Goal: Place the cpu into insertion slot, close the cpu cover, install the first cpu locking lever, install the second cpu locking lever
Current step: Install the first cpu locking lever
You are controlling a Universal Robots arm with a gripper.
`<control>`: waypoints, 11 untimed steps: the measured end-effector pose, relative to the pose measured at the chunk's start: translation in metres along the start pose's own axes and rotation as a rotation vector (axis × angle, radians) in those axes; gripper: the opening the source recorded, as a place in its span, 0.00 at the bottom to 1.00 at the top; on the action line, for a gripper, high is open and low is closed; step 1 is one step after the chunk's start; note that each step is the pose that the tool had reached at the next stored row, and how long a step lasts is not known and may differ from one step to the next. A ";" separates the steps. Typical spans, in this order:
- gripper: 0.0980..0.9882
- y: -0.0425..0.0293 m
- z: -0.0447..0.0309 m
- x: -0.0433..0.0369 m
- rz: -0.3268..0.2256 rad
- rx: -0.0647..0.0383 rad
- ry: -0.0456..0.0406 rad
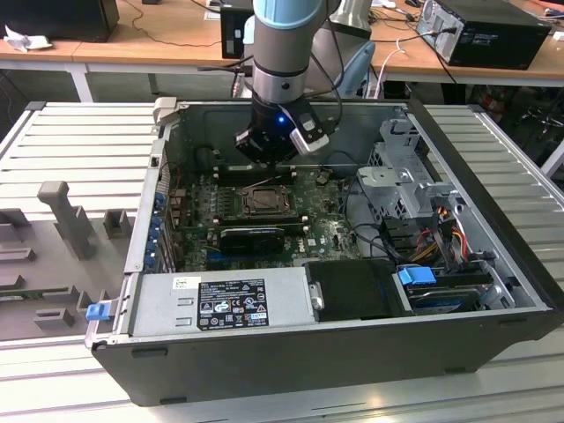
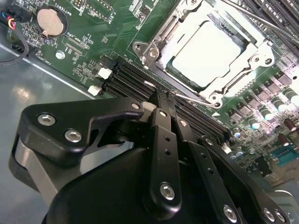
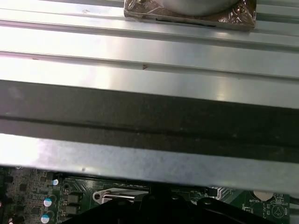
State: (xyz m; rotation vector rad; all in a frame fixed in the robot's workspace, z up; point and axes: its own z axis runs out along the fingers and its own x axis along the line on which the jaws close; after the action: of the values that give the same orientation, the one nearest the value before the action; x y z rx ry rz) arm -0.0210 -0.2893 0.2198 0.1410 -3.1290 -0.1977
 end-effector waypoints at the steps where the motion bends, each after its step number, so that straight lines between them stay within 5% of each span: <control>1: 0.01 -0.0001 0.0005 -0.0004 0.000 0.000 -0.0001; 11: 0.01 -0.0010 0.0053 -0.0045 -0.001 0.000 0.0001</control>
State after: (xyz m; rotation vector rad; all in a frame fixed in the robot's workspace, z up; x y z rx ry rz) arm -0.0164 -0.2892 0.2144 0.1432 -3.1290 -0.1971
